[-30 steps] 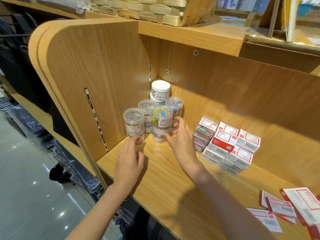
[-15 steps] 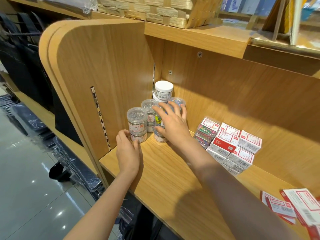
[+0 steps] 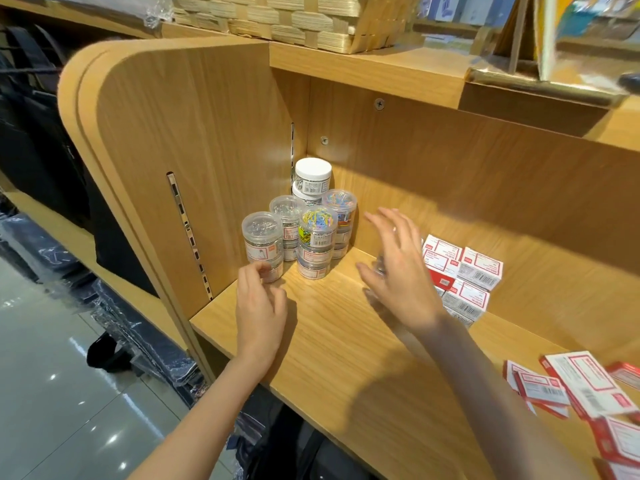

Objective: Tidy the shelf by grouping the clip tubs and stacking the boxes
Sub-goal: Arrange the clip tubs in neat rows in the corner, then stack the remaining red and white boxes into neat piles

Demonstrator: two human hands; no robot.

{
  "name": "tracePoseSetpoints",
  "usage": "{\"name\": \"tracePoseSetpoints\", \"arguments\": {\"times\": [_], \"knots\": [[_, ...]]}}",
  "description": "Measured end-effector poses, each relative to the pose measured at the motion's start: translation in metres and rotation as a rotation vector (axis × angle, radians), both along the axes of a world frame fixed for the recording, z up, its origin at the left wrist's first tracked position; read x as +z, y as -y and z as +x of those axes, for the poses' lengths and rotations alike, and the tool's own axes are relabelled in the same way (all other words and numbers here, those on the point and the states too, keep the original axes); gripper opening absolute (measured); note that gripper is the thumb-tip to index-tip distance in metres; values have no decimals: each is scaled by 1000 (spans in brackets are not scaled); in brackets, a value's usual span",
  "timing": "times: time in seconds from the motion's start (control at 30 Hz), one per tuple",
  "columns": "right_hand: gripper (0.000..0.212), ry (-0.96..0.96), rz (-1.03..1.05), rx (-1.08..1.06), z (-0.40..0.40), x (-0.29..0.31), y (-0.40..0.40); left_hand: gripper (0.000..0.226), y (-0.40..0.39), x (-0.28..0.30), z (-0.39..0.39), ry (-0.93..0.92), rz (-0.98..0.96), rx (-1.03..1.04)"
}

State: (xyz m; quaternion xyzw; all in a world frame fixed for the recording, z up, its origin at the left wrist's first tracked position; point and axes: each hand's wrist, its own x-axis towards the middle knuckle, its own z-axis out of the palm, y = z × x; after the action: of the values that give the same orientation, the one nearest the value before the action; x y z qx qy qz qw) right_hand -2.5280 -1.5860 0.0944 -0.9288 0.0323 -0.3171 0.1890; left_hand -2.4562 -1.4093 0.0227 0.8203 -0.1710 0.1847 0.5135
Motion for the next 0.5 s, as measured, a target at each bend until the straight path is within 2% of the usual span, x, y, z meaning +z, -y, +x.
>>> {"name": "tracePoseSetpoints", "arguments": {"times": [0.07, 0.13, 0.3, 0.4, 0.5], "knots": [[55, 90, 33, -79, -27, 6, 17, 33, 12, 1, -6, 40, 22, -75], [52, 78, 47, -178, -50, 10, 36, 37, 28, 4, -10, 46, 32, -157], [79, -324, 141, -383, -84, 4, 70, 62, 67, 4, -18, -57, 100, -466], [88, -287, 206, -409, -97, 0, 78, 78, 86, 1, -21, -173, 139, -552], [97, -253, 432, -421, -103, -11, 80, 83, 99, -2, -20, -255, 157, -565]]}}
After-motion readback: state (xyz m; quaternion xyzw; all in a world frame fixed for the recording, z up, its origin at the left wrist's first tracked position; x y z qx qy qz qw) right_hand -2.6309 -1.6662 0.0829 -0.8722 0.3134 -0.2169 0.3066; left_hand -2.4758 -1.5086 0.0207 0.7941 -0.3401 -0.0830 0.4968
